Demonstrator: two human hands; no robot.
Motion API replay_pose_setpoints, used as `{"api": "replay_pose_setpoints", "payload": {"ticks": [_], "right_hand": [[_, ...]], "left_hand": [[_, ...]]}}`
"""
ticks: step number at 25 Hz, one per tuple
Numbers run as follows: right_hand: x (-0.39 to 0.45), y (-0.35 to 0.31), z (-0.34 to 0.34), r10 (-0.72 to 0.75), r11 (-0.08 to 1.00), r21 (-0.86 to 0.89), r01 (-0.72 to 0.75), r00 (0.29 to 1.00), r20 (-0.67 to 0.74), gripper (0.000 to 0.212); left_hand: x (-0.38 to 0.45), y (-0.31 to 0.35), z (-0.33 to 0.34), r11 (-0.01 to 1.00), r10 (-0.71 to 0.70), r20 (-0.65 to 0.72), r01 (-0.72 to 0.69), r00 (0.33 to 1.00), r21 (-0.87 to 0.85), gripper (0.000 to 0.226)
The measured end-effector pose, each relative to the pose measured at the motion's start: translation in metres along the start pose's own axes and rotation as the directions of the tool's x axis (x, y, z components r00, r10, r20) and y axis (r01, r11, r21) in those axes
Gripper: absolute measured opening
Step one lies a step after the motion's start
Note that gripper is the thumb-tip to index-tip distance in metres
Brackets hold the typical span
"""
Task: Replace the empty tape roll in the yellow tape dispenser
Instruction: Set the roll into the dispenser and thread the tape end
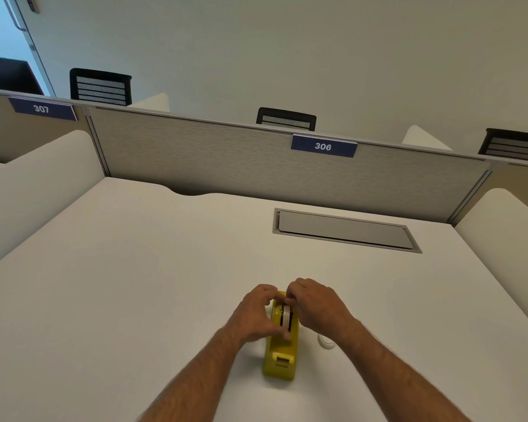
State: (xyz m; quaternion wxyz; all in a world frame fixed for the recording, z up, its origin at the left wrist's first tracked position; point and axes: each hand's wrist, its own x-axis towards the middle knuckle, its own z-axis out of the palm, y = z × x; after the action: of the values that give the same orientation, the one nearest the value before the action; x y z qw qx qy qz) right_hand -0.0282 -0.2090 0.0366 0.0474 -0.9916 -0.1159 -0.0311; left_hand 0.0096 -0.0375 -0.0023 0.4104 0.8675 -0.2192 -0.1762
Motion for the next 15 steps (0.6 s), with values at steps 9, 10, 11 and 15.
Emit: {"api": "replay_pose_setpoints", "payload": {"ticks": [9,10,11,15], "right_hand": [[-0.0066,-0.0023,0.0018,-0.01,1.0,-0.015,0.01,1.0,0.004,0.014],[-0.0074,-0.0029,0.0019,-0.011,1.0,-0.018,0.011,1.0,-0.002,0.015],[-0.0078,-0.0034,0.0014,-0.012,1.0,-0.02,0.011,1.0,-0.009,0.015],[-0.0052,-0.0057,-0.0057,-0.015,1.0,-0.017,0.014,0.999,-0.036,0.016]], "left_hand": [[0.001,0.0006,0.0051,0.986,-0.06,-0.032,0.054,0.998,-0.158,0.051],[0.0014,0.0001,0.0053,0.985,-0.064,-0.03,0.058,0.998,-0.16,0.053],[0.0017,-0.0005,0.0059,0.986,-0.066,-0.026,0.061,0.997,-0.158,0.054],[0.0028,-0.0044,0.0094,0.989,-0.052,-0.016,0.049,0.999,-0.142,0.06]]}}
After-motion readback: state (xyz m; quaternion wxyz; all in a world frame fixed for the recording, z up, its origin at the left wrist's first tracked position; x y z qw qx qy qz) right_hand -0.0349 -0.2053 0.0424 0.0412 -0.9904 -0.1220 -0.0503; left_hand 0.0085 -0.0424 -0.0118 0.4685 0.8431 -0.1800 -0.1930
